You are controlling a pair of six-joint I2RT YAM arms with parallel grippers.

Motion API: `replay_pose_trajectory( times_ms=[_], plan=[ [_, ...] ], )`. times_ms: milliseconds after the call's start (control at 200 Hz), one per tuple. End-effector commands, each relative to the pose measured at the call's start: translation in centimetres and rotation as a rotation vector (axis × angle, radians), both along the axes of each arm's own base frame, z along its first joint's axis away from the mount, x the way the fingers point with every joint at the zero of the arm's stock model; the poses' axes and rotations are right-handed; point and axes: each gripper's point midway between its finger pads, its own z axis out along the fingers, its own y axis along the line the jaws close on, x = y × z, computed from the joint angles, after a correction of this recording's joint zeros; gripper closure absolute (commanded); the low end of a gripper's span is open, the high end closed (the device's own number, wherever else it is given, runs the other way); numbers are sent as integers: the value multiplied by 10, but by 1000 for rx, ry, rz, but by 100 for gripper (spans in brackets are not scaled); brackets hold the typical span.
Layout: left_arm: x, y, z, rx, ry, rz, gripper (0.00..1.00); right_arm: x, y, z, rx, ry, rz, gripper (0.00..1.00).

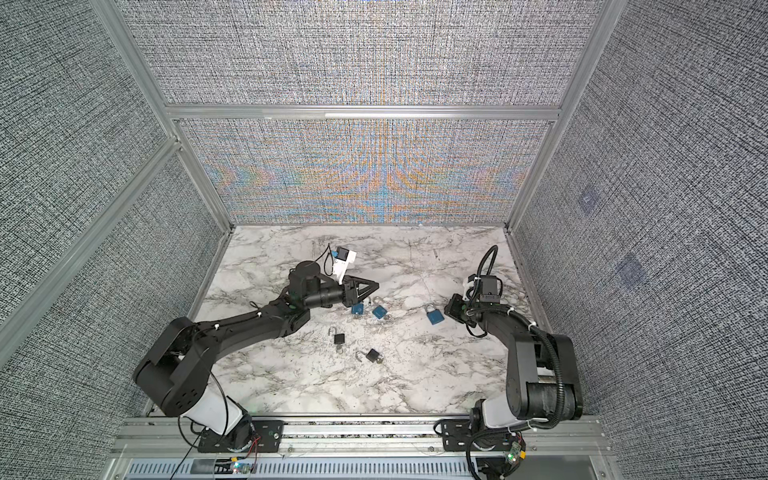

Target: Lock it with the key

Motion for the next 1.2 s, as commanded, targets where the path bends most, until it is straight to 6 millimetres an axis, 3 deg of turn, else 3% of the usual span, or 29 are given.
replay_pose_trajectory(
  times_ms=[0, 280, 500, 1196],
  plan=[
    [1, 8, 20, -65, -62, 34, 67, 4, -1, 1, -30, -9, 2, 100],
    [-17, 37, 14, -36, -71, 87, 67, 2, -7, 3, -89, 14, 3, 100],
    [-25, 48, 17, -10, -69, 110, 66, -3, -10, 7, -106, 8, -9, 100],
    [-23, 42, 3, 12, -39, 86, 66, 3, 1, -13, -74, 51, 14, 100]
  ],
)
